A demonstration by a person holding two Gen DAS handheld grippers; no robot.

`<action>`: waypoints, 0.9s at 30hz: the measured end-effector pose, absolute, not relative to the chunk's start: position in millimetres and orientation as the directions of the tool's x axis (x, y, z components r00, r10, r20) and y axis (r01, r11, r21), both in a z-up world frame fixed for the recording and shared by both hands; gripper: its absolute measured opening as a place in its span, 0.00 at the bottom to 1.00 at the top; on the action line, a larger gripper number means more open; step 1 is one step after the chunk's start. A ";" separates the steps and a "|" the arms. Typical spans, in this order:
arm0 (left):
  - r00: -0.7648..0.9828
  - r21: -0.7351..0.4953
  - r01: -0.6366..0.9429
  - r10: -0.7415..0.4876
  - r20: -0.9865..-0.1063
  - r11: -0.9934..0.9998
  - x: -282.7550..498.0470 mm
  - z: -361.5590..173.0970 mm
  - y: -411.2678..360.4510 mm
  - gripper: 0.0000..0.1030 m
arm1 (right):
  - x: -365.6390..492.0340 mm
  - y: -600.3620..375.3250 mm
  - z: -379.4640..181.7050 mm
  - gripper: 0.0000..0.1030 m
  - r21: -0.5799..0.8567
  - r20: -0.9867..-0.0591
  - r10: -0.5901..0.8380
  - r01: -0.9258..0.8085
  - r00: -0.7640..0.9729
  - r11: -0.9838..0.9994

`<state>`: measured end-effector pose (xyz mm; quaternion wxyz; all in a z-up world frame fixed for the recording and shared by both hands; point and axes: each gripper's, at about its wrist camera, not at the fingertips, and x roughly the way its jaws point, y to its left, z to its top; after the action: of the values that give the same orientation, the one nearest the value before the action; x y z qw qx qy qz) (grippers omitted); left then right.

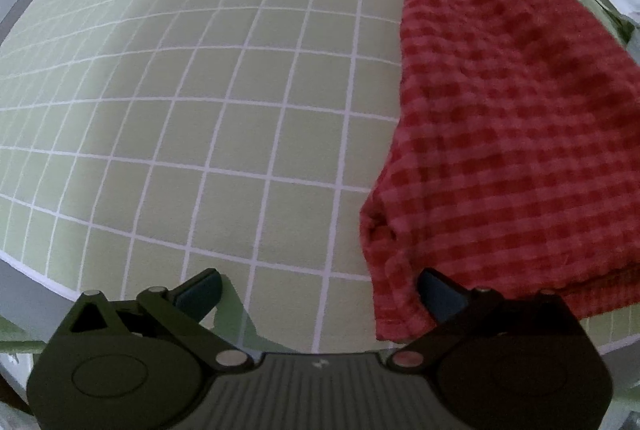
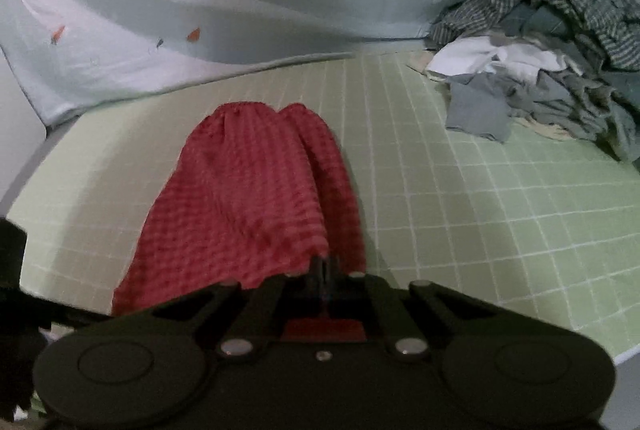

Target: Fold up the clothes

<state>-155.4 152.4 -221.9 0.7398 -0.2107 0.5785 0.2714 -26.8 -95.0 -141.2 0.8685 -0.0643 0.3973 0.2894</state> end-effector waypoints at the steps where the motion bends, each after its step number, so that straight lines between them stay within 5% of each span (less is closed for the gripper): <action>1: 0.183 0.002 -0.642 0.155 -0.971 0.767 -155.9 -221.8 152.6 1.00 | -28.5 -94.8 -144.8 0.01 0.097 -0.742 0.432 -0.556 0.512 0.825; 7: 0.159 -0.003 -0.637 0.128 -0.979 0.771 -156.0 -217.7 162.5 1.00 | 5.0 -98.0 -220.0 0.03 0.144 -0.935 0.261 -0.411 0.242 0.900; 10: 0.167 0.010 -0.642 0.152 -0.974 0.767 -154.4 -207.7 171.8 1.00 | 10.1 -88.7 -201.6 0.28 0.102 -0.908 0.258 -0.425 0.329 0.900; 11: 0.173 0.015 -0.645 0.165 -0.971 0.764 -153.3 -203.5 175.6 1.00 | 12.4 -82.3 -194.0 0.46 0.088 -0.891 0.268 -0.440 0.367 0.894; 16: 0.221 0.002 -0.676 0.206 -0.953 0.737 -127.9 -184.8 202.8 1.00 | 38.2 -42.7 -178.3 0.64 0.052 -0.825 0.336 -0.531 0.454 0.846; 19: 0.232 0.000 -0.687 0.219 -0.948 0.726 -106.5 -182.8 217.2 1.00 | 56.1 -13.4 -177.4 0.62 0.034 -0.786 0.388 -0.593 0.482 0.804; 24: 0.240 0.006 -0.670 0.224 -0.944 0.742 -74.9 -191.4 224.3 1.00 | 104.7 36.2 -184.0 0.23 0.077 -0.756 0.463 -0.640 0.462 0.765; 27: 0.243 0.006 -0.643 0.211 -0.947 0.766 -52.1 -193.8 226.2 1.00 | 133.5 60.2 -194.8 0.20 0.084 -0.755 0.469 -0.642 0.459 0.762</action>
<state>-52.1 226.2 -193.8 0.7634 -0.1968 0.5481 0.2796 133.5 60.2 -194.8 0.8473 -0.1070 0.4041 0.3276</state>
